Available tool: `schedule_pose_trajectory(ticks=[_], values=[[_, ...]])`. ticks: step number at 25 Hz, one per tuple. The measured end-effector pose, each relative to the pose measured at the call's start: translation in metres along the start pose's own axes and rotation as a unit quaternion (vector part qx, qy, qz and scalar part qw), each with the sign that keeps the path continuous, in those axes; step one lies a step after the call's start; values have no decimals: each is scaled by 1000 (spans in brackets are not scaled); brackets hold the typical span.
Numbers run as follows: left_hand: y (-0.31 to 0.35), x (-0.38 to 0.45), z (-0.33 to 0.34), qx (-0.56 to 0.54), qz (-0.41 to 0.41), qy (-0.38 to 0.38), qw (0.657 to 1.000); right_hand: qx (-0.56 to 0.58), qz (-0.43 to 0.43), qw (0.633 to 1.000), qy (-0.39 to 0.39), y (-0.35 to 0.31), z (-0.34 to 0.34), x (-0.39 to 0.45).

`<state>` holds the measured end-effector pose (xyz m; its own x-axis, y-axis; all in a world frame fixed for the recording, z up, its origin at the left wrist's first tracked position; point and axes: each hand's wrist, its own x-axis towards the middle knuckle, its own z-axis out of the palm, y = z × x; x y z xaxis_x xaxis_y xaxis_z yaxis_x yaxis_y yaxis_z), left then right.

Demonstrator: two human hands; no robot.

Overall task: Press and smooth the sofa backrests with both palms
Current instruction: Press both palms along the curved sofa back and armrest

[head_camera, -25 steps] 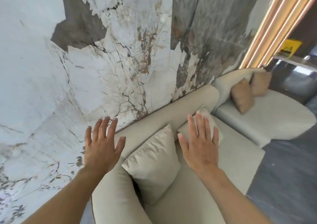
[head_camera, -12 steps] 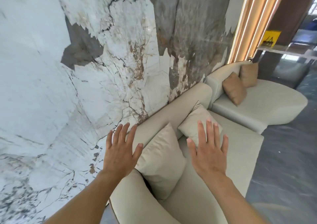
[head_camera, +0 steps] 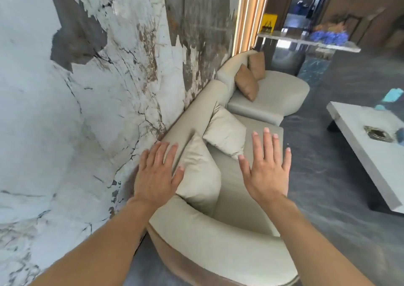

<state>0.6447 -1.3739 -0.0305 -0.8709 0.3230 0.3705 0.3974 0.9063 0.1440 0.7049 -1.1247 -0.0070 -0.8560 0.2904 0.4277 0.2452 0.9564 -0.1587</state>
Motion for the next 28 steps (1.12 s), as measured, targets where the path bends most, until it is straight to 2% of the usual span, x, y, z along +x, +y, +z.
schedule_pose_trajectory(ticks=[7,14,20,28], values=[[-17,-47,1,-44,37,-24,998,-60,31,997,-41,-22,-12,-60],[-3,-85,20,0,100,-66,993,-30,40,997,-54,-3,9,-115],[0,-111,69,-14,112,-111,987,-15,64,989,-136,7,60,-174],[-35,-143,202,-48,132,-159,977,-58,86,965,-241,-3,191,-241]])
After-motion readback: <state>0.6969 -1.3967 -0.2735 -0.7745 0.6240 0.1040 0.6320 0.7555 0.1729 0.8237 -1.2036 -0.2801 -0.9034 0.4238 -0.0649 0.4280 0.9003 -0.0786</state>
